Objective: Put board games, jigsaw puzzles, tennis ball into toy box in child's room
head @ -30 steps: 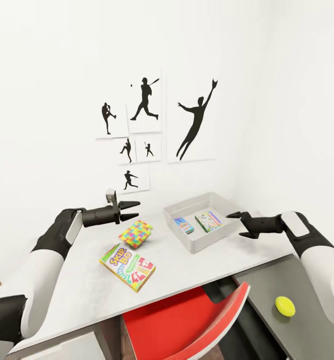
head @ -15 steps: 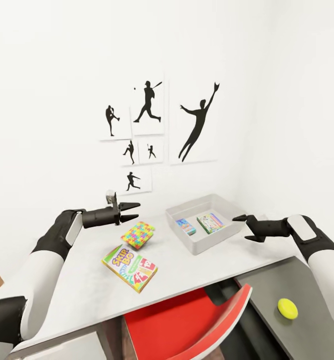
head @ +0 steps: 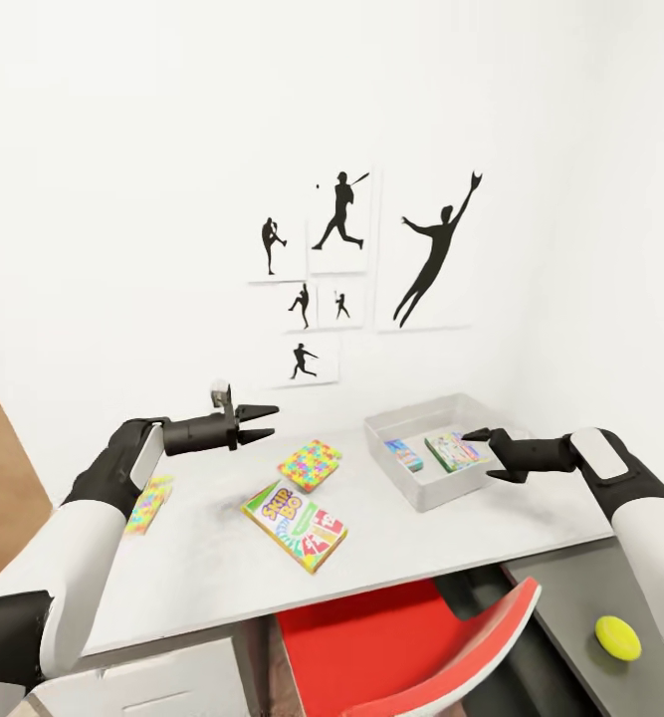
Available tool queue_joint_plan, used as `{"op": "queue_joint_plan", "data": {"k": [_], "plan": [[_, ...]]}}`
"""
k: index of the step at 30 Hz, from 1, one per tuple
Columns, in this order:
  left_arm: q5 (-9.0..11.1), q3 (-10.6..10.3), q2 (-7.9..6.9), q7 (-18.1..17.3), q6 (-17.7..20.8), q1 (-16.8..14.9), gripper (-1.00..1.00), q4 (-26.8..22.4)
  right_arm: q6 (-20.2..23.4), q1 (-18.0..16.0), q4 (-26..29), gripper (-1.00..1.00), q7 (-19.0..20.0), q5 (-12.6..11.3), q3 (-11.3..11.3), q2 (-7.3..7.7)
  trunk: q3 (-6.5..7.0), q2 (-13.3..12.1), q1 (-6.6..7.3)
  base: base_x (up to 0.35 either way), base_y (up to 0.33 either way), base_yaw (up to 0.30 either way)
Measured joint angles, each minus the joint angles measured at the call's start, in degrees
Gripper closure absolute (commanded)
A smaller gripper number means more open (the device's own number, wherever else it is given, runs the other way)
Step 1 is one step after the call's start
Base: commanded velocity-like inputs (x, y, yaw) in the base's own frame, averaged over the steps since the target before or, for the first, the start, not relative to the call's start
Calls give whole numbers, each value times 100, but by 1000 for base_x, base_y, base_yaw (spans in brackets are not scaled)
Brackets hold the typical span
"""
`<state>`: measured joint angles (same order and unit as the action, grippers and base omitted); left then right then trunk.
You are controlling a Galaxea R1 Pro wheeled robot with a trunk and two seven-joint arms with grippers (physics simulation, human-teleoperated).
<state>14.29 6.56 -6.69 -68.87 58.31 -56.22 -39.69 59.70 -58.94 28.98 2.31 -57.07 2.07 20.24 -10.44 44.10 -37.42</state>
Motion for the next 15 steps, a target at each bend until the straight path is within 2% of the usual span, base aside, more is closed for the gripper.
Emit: {"op": "queue_joint_plan", "data": {"k": [10,15], "plan": [[-16,-3,-11,17,-9,2,-100,1,0,1,0,-100,-1,-6,0,-1,61,0,-1,-155,125,237],[-10,-8,-138,18,-19,2,-100,1,-1,1,0,-100,-5,-5,5,-4,91,0,-1,-202,203,237]]}}
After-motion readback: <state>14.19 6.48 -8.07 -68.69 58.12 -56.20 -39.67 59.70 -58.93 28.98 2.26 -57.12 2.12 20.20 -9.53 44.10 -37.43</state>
